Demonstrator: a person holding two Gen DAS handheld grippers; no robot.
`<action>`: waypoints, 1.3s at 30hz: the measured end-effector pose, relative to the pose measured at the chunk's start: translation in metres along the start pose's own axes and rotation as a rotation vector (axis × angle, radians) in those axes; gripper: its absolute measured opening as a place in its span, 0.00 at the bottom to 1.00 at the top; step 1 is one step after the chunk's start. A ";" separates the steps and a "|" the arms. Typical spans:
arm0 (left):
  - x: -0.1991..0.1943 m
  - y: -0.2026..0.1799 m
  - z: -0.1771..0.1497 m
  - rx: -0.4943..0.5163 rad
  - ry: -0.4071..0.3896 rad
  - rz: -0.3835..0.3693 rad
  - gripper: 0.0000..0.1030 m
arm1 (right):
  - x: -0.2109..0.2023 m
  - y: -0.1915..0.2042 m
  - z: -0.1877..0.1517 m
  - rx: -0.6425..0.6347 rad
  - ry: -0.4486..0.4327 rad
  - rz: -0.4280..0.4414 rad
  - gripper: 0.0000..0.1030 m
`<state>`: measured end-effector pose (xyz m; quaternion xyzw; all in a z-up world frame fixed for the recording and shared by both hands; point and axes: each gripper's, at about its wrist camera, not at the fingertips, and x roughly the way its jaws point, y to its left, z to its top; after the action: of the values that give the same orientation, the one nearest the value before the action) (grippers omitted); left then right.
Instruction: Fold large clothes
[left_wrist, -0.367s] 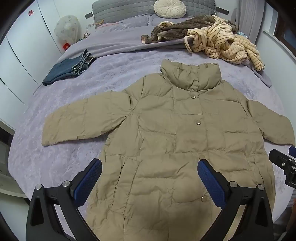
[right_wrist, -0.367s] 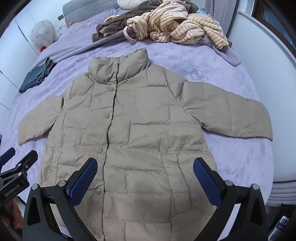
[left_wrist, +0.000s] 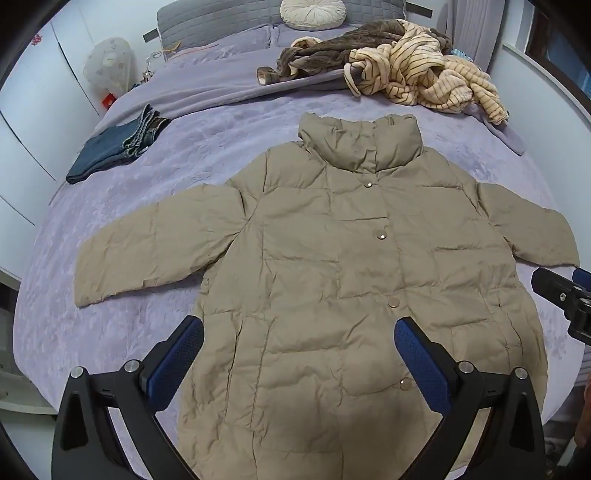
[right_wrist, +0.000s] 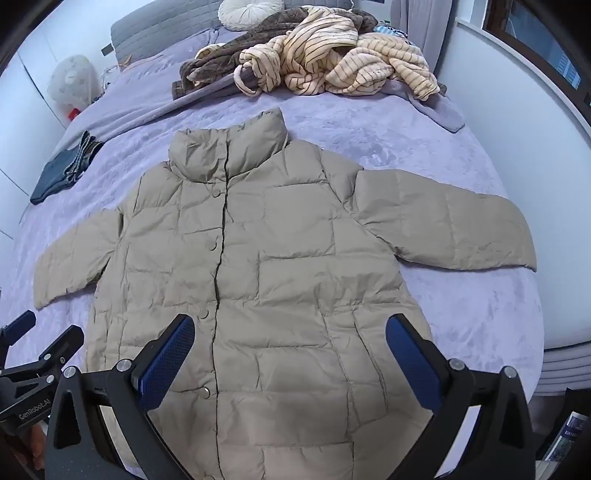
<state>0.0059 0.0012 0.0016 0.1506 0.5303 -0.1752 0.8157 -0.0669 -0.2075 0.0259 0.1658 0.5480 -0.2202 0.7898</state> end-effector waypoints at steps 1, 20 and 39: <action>0.000 0.001 0.000 -0.005 0.001 -0.005 1.00 | 0.000 0.004 0.002 -0.001 0.000 -0.004 1.00; -0.008 0.016 -0.004 -0.058 -0.007 0.002 1.00 | -0.008 0.015 0.001 -0.028 0.006 -0.024 1.00; -0.013 0.019 -0.005 -0.060 -0.008 0.020 1.00 | -0.011 0.021 0.002 -0.034 0.006 -0.031 1.00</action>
<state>0.0051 0.0223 0.0126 0.1308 0.5305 -0.1520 0.8236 -0.0574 -0.1889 0.0370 0.1446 0.5564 -0.2225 0.7874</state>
